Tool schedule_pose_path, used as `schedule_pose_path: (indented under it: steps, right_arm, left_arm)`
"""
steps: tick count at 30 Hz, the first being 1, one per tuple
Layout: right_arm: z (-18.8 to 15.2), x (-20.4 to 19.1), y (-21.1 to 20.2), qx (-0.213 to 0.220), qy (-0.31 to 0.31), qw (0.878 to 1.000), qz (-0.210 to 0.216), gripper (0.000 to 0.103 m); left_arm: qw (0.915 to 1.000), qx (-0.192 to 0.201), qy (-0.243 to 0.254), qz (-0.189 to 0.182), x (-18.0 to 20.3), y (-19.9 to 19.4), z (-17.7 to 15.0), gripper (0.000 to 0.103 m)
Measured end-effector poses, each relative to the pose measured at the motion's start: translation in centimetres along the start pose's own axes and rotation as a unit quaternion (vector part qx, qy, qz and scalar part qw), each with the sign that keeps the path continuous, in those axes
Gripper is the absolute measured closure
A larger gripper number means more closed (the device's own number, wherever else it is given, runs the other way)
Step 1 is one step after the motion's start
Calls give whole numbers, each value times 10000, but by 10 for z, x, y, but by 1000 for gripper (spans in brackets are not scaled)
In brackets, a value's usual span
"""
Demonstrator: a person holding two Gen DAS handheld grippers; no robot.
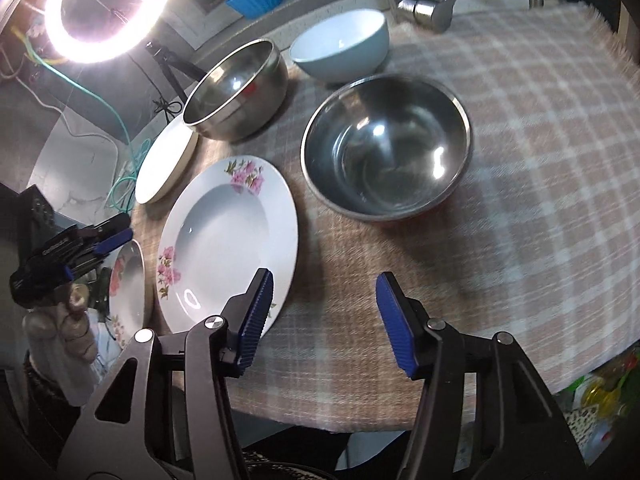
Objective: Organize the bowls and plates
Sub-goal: 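Move the right gripper down to the rim of the small pink-flower soup plate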
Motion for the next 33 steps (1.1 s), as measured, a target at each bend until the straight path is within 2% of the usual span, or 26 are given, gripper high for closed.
schedule_pose_path:
  steps: [2,5,7,10,13,18,20,25,27,33]
  right_arm:
    - [-4,2,7,-136,142,9997,159,55]
    - [-6,5,17,-268,382,9983,351,59]
    - [-5,4,19,-294,447,9977,426,62]
    - [-4,2,24,-354,511,9967,525,64]
    - [-5,1,28,-380,538,9960,608,72]
    - [-5,-1,35,-448,648,9945,684,74]
    - [-6,-1,36,-476,654,9943,701,79]
    - [-8,0,40,-527,671,9939,692,82]
    - [-10,-2,40,-673,735,9917,818,83]
    - [-9,-7,44,-729,670,9912,875,90]
  left_arm:
    - [9997,-175,-129,-118,-3,9,1,65]
    - [9990,-336,-226,-173,-6,18,2,67]
    - [9983,-446,-257,-274,-4,21,3,74]
    - [9980,-569,-181,-206,-4,26,5,78]
    - [9977,-642,-129,-162,-5,33,6,82]
    - [9973,-705,-99,-182,-5,38,8,84]
    - [9971,-727,-99,-177,-6,40,8,85]
    - [9968,-766,-78,-206,-6,42,8,89]
    - [9966,-788,-65,-227,-5,43,7,90]
    - [9952,-923,26,-322,3,48,-2,91]
Point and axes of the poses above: each gripper's, at about its wrist camera, not at the fingertips, and y roughly the way its jaws point, x to its right, z to its top, the point moved 8 cm from there along y, roughly the way its jaws point, and after that the axes turned 2 degrees about x, right-handed, at the moved point
